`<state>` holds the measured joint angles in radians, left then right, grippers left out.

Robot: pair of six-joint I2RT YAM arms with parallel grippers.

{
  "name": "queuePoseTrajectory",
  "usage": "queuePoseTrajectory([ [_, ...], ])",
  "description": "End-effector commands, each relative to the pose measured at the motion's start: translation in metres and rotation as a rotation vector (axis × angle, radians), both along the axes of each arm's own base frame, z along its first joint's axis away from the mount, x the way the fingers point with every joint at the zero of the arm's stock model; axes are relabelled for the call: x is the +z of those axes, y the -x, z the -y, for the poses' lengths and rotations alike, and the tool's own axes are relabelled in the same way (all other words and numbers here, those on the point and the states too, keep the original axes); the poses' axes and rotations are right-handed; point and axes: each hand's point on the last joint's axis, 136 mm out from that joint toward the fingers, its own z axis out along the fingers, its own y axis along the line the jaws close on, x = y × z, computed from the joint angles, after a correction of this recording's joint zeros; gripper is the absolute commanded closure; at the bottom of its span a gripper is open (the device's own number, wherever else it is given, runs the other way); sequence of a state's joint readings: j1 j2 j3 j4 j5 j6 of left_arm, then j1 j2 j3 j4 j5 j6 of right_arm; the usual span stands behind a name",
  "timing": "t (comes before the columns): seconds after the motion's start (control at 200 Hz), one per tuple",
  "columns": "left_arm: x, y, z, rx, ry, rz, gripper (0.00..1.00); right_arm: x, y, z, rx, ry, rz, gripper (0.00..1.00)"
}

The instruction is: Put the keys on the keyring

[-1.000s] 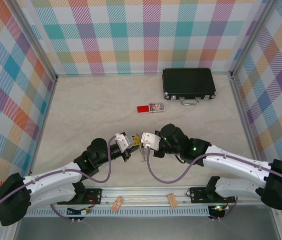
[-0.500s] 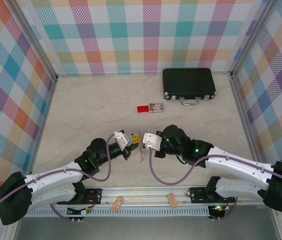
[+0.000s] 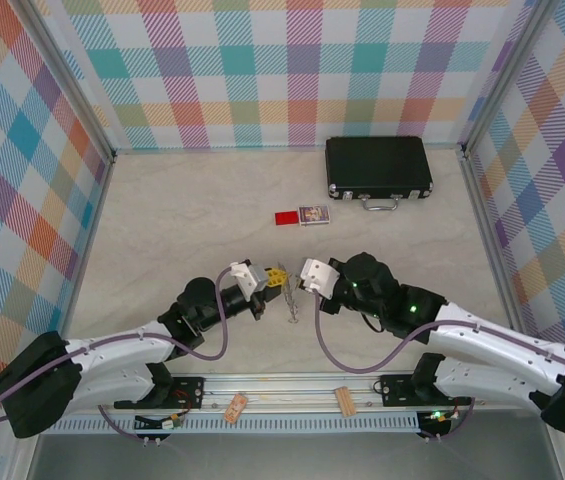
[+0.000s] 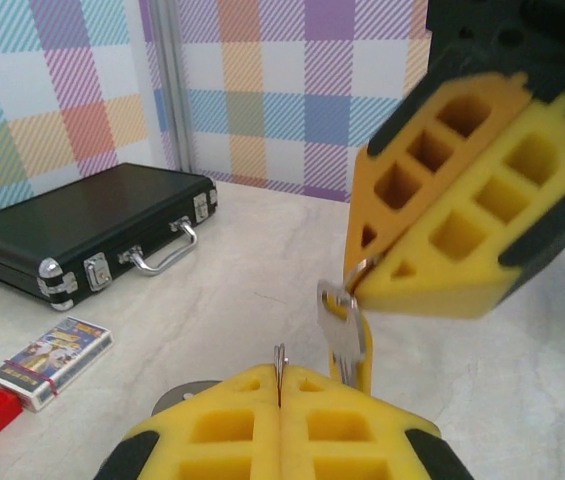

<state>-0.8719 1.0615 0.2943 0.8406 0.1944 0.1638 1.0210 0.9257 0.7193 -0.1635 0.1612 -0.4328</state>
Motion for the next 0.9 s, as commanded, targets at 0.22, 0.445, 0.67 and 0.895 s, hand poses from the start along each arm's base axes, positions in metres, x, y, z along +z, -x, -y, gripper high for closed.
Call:
queuePoseTrajectory([
  [0.22,0.041,0.000,0.028,-0.132,0.099,0.024,1.00,0.012,0.000,0.030,-0.110,-0.054,-0.064,1.00],
  [0.445,0.062,-0.005,0.025,-0.206,0.219,0.003,1.00,0.012,0.009,0.039,-0.103,-0.008,-0.139,1.00],
  [0.67,0.066,-0.007,0.018,-0.253,0.290,-0.031,1.00,0.027,0.021,0.040,-0.052,-0.050,-0.162,1.00],
  [0.895,0.063,0.000,0.015,-0.270,0.273,-0.003,1.00,0.038,0.016,0.035,-0.028,-0.087,-0.189,1.00],
])
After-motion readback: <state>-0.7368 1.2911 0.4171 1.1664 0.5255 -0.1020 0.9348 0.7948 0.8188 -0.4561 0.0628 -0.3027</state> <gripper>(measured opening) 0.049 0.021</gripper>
